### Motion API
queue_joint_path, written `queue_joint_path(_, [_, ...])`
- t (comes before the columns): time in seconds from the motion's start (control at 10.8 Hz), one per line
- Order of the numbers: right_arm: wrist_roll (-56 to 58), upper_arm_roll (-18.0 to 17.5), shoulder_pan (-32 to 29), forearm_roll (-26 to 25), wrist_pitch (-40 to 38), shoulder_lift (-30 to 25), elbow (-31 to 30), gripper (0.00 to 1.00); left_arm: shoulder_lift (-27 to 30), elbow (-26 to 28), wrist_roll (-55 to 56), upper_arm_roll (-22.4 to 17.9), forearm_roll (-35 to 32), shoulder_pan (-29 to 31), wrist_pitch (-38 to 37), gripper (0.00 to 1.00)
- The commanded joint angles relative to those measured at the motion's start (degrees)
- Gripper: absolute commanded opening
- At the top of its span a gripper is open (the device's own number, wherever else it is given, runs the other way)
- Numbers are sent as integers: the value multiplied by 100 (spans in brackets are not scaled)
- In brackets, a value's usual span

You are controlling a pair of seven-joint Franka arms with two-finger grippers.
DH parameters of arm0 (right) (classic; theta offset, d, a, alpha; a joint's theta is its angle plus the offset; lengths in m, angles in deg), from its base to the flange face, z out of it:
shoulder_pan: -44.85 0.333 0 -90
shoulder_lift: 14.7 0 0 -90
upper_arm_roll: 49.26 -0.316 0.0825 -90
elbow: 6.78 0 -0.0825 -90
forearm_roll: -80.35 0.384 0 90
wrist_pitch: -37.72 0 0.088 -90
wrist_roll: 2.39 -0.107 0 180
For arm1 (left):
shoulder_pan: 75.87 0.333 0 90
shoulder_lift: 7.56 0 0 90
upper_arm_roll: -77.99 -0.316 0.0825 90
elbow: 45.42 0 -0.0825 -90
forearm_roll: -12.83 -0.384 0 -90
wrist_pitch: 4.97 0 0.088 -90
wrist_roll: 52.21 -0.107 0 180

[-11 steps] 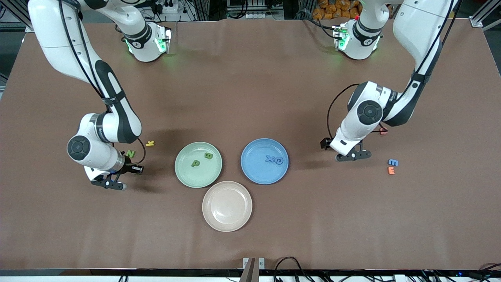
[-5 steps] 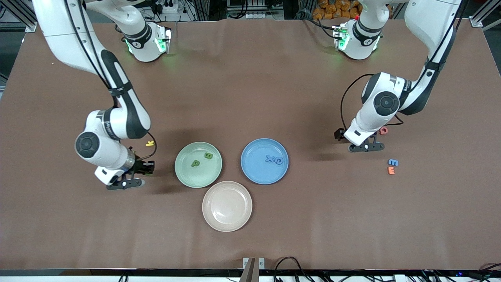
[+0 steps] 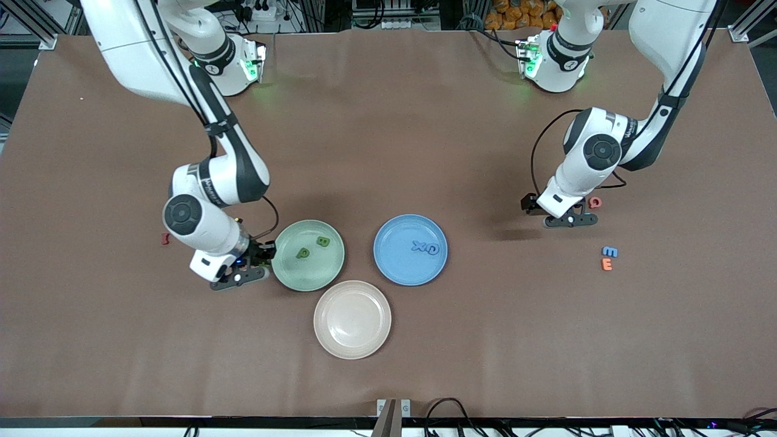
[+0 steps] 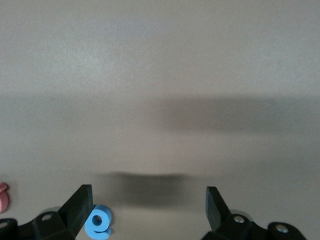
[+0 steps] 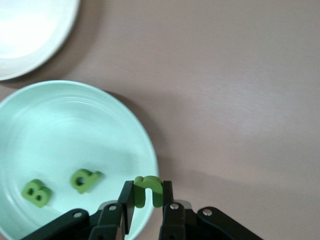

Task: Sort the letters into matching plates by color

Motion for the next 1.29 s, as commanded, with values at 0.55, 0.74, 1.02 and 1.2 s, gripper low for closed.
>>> queue_joint_path(0.55, [-307, -174, 467, 24, -162, 132, 230, 100, 447, 622, -473, 68, -162, 515, 91, 100])
queue_joint_path(0.74, [-290, -165, 423, -12, -293, 88, 230, 100, 429, 675, -298, 59, -162, 515, 91, 100])
queue_joint_path(1.02, [156, -69, 46, -38, -592, -114, 230, 100, 342, 728, -113, 50, -153, 515, 82, 100])
queue_joint_path(1.2, [396, -43, -296, -47, -785, -210, 169, 100, 271, 737, -77, 50, -153, 515, 91, 100])
